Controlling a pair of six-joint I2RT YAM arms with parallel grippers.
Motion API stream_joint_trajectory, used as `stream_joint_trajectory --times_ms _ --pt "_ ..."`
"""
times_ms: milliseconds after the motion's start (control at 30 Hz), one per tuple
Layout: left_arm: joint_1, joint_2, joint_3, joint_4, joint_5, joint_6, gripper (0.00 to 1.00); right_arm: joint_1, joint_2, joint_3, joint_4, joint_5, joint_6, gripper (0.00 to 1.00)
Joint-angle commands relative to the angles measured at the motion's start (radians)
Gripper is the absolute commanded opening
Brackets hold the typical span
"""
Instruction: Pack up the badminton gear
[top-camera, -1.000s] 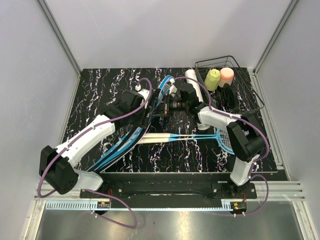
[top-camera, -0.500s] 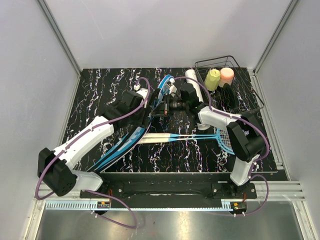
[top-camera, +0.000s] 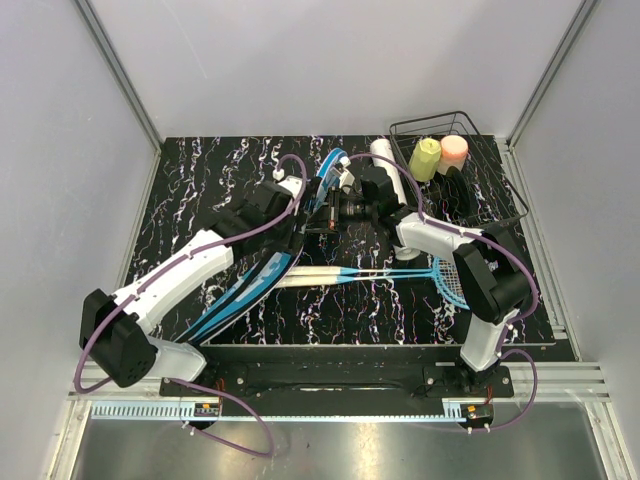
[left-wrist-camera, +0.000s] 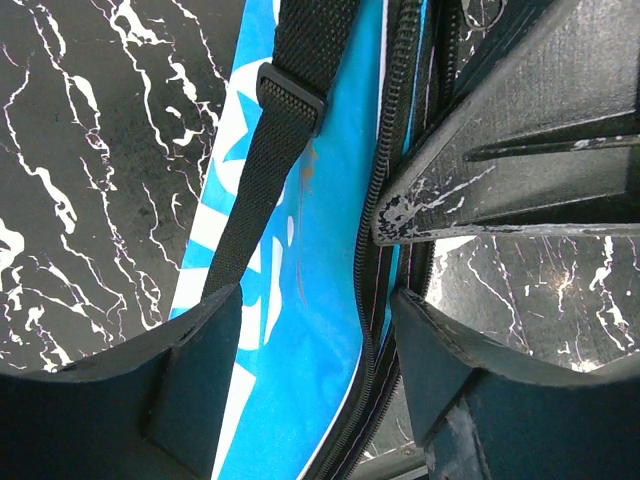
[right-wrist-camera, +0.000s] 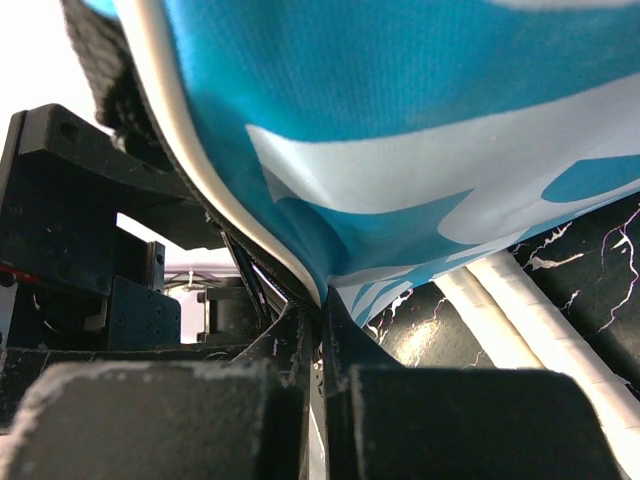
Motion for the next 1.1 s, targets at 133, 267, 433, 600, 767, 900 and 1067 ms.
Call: stream_joint_trajectory --times_ms 133,267,433,600,767,900,1067 --pt "-0.07 0.018 -0.035 0.014 -0.232 -0.002 0.57 0.007 -0.034 0.024 0.126 -0.042 0.07 0.0" --pt "-0.076 0.02 -0.053 -0.017 -0.327 -0.002 0.38 0.007 -0.029 0.029 0.129 -0.04 0.078 0.0" --pt "-0.076 0.018 -0.027 -0.028 -0.312 -0.005 0.05 0.007 -0.012 0.038 0.106 -0.023 0.075 0.0" --pt "-0.076 0.008 0.042 -0.028 -0.258 -0.058 0.0 0.017 0.0 0.068 -0.007 0.001 0.026 0.24" --pt "-0.076 0.002 0.1 -0.04 -0.266 -0.109 0.0 0.051 -0.025 0.096 -0.15 0.109 -0.069 0.4" --pt "-0.076 -0.003 0.154 -0.057 -0.278 -0.146 0.0 0.094 -0.023 0.119 -0.254 0.213 -0.098 0.45" --pt "-0.076 -0.008 0.185 -0.065 -0.254 -0.175 0.0 0.162 0.021 0.17 -0.341 0.322 -0.08 0.46"
